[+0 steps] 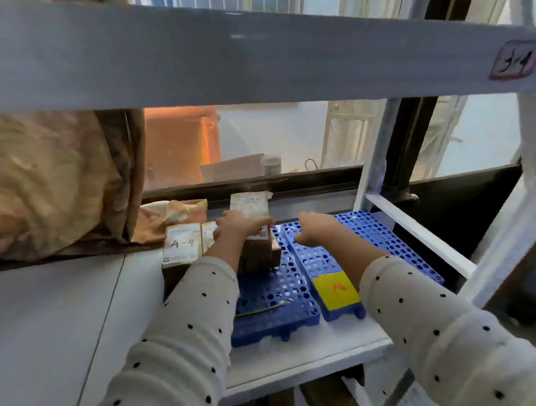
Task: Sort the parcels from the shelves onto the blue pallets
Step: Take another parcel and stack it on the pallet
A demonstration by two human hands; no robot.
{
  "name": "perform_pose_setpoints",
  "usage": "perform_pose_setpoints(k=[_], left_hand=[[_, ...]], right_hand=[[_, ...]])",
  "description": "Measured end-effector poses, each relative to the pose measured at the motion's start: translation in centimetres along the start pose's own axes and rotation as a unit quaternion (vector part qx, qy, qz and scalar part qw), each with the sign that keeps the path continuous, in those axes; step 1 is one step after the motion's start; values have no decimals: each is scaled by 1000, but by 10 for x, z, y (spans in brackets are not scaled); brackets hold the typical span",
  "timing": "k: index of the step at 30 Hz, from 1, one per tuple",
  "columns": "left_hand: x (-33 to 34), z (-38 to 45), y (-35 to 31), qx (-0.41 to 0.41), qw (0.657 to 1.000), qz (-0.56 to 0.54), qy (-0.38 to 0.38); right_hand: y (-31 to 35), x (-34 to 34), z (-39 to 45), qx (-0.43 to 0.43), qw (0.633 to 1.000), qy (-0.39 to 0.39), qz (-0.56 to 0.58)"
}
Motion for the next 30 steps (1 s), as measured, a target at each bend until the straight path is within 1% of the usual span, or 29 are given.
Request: perform_pose_setpoints(k=[8, 11, 14, 18, 22, 24, 27, 30], left_hand=[[18, 19, -19, -57, 997, 49, -28], [22, 27, -25, -58, 996, 67, -29], [26, 31, -31, -66, 994, 83, -26], [29, 34, -35, -85, 993, 83, -8], [31, 32, -37, -90, 993, 77, -10], [30, 30, -35, -92, 993, 76, -9], [16, 29, -37, -74, 991, 108, -22], [-11, 25, -44, -48, 991, 112, -53]], right_hand=[[-1, 20, 49, -69, 997, 39, 17], [0, 24, 60, -83, 996, 38, 21], [-1, 23, 68, -86, 995, 40, 20], [-3, 21, 76, -81, 996, 43, 14], [-2, 24, 79, -69, 996, 46, 11], [0, 24, 77, -62, 997, 40, -2], [-2, 17, 74, -44, 999, 7, -21], [-8, -4, 70, -32, 999, -29, 1]])
Point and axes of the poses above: each hand's wrist, its own z-axis towards the middle knuckle, its own x-axis out of the palm, y = z × x, the point moved 2 cm from there along z, towards the middle knuckle, and after that the axes turned 1 degree about -z, right-handed, at the moved point
